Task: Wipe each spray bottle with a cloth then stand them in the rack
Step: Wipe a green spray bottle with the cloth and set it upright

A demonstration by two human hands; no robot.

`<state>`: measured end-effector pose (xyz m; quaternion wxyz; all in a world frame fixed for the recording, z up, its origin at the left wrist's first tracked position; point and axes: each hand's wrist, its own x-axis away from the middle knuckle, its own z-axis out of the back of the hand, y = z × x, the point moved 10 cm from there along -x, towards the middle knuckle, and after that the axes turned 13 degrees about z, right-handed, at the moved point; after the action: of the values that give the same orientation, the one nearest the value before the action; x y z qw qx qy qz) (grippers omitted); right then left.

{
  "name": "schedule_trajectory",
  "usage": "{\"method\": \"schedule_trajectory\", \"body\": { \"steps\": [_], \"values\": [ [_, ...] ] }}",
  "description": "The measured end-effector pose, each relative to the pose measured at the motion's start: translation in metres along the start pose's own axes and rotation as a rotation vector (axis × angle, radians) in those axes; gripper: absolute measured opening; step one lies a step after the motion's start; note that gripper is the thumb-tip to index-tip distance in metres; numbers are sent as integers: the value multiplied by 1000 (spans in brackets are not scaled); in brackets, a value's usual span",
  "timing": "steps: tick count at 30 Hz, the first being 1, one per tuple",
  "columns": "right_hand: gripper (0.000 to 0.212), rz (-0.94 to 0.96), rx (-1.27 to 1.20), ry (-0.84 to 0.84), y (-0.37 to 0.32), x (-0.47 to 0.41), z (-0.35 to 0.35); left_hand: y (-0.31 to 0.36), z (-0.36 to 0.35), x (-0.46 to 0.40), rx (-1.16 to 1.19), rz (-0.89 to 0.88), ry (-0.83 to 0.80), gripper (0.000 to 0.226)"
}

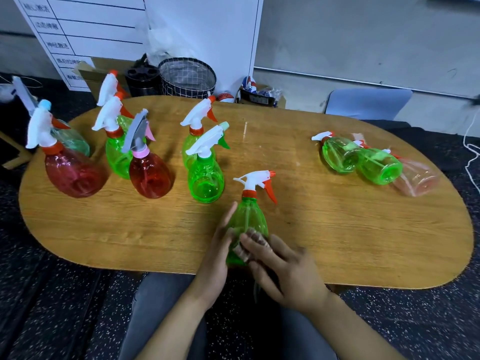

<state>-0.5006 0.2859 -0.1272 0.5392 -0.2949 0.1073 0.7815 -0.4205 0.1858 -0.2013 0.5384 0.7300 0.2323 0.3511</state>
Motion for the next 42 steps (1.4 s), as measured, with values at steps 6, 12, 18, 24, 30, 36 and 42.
{"method": "schedule_trajectory", "body": {
  "steps": [6, 12, 18, 24, 30, 36, 42],
  "values": [
    [37, -39, -65, 107, 19, -21, 27, -4, -6, 2, 0, 30, -26, 53],
    [43, -382, -60, 120, 53, -33, 3, -5, -5, 2, -1, 48, -41, 52],
    [37, -10, 34, 33, -2, -8, 0, -4, 0, 0, -41, -3, -9, 59],
    [35, -66, -100, 132, 13, -15, 20, -3, -4, 1, -77, 4, -18, 62],
    [39, -402, 2, 135, 59, -32, 8, -11, -6, -1, -11, 48, -77, 52],
    [38, -144, 86, 96, 7, -7, 2, -14, 0, -6, 9, 43, -27, 53],
    [35, -96, 23, 74, -17, 6, -1, -3, -1, -6, -39, 16, -15, 68]
  ]
}}
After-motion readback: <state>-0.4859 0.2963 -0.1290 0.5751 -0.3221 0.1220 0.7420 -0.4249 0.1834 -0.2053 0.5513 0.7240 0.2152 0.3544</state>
